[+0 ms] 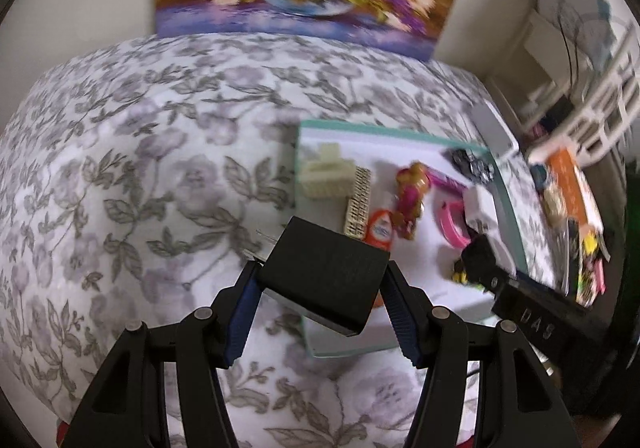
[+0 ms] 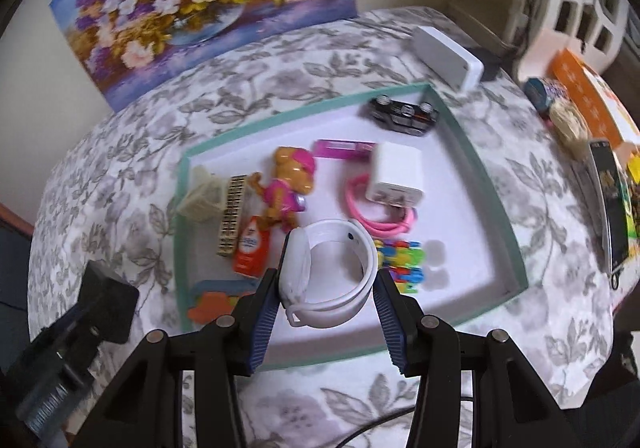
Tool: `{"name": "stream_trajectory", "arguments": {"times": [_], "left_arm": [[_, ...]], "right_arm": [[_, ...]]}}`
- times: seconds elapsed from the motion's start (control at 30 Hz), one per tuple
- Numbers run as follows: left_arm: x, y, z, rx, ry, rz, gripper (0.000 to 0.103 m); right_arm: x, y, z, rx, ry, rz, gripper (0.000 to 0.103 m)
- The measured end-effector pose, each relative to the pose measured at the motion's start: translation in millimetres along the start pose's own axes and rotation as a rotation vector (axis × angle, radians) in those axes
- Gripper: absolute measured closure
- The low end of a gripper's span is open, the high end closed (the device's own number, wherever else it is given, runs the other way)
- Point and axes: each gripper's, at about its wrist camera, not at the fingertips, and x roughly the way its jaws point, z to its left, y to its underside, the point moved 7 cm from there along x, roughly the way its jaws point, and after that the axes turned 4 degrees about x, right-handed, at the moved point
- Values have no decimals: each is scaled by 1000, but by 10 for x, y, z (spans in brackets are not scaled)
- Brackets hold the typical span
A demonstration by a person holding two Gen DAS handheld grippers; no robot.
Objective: Organize rigid objects
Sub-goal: 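Carry the white band and black charger over the tray and open the right tool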
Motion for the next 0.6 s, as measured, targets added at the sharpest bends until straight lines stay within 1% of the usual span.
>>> {"name": "stream_trajectory", "arguments": {"times": [0.17,0.33,0.6], "left_arm": [[181,95,-200,76,-25,35,41],[310,140,-301,121,-34,59,41],[458,188,-414,171,-34,80,41]], "right_arm": [[12,-35,-162,38,-4,4,52],[76,-24,-167,16,8,22,52],[263,40,-172,-17,43,79,52]]}}
